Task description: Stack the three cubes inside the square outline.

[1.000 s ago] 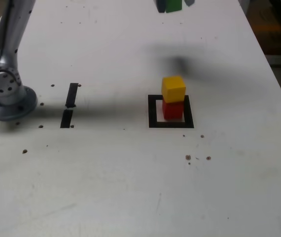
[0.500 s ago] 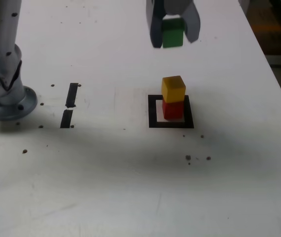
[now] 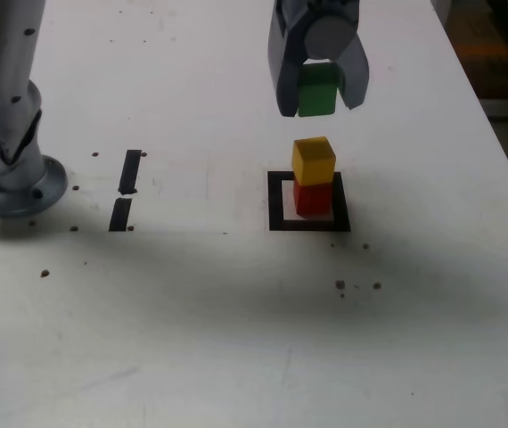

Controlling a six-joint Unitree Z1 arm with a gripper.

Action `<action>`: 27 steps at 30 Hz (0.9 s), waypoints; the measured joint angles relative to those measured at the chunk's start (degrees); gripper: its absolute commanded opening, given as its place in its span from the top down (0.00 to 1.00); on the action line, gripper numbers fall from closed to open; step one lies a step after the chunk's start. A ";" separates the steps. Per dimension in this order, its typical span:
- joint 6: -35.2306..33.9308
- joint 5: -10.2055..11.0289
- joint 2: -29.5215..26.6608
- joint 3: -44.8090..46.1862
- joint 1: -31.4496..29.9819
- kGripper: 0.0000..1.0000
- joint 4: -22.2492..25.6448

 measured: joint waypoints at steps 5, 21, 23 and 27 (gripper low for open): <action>-0.32 0.30 1.18 1.47 -0.42 0.79 -0.47; -1.69 -0.49 3.09 4.44 -1.18 0.78 -3.83; -1.75 -0.59 3.09 5.26 -1.18 0.76 -4.74; -1.85 -0.71 3.49 6.21 -1.18 0.69 -6.20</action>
